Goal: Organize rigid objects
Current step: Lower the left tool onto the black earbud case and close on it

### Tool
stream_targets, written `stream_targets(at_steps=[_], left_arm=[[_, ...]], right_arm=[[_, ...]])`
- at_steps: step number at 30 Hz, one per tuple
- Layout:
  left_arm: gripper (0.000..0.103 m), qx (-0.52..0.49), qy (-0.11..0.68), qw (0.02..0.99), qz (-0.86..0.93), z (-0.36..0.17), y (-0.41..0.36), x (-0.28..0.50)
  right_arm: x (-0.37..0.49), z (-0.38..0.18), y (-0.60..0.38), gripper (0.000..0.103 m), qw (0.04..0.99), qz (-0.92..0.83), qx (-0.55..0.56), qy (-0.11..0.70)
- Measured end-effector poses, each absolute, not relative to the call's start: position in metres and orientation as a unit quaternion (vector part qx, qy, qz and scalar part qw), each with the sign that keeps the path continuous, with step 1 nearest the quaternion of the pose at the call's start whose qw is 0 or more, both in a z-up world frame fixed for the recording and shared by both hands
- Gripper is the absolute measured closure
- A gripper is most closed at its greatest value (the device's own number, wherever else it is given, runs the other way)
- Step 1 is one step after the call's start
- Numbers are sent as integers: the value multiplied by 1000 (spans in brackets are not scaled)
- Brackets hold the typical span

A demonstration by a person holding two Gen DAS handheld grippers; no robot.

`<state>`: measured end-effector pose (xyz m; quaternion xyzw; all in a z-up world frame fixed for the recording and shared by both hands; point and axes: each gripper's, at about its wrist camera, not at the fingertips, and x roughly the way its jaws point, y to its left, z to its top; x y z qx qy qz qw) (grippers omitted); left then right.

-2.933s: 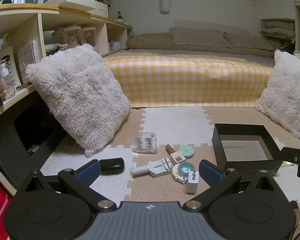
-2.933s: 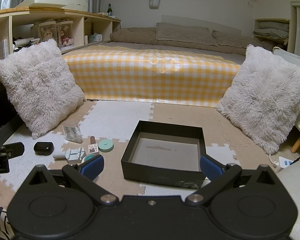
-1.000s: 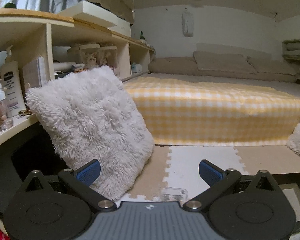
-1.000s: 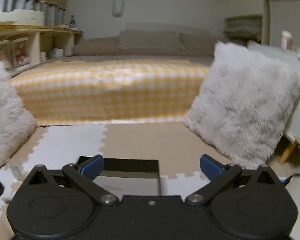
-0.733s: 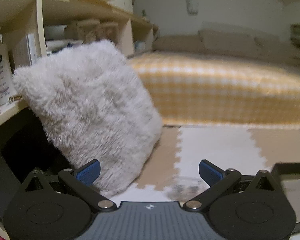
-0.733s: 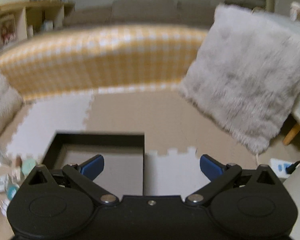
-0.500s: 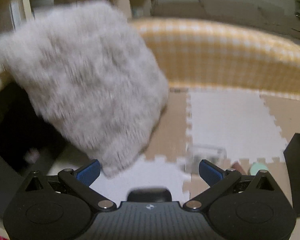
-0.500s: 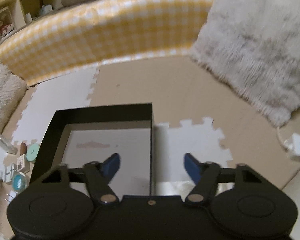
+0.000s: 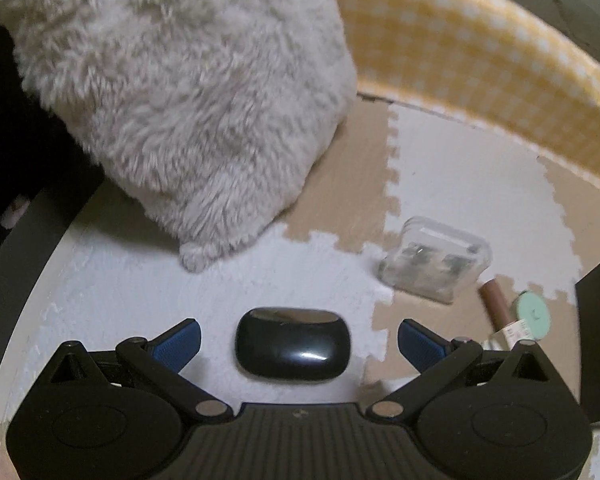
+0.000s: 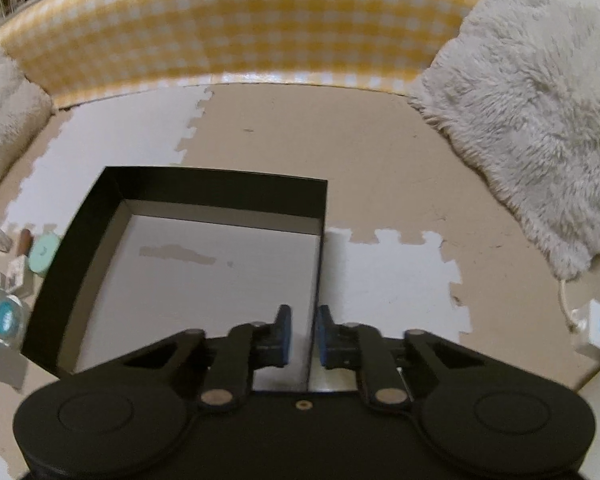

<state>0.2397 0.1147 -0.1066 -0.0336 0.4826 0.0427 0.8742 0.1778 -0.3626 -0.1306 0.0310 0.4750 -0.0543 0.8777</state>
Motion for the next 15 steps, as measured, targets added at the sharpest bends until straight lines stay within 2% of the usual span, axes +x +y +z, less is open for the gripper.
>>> stream_targets(at_steps=[1, 8, 15], left_arm=[[0, -34, 487, 872, 44, -110, 116, 241], [0, -31, 495, 867, 44, -124, 119, 251], [13, -29, 514, 857, 42, -137, 120, 262]], right_arm=[[178, -131, -363, 99, 877, -57, 27, 476], [182, -131, -363, 100, 879, -55, 20, 473], [181, -132, -366, 100, 879, -51, 32, 472]])
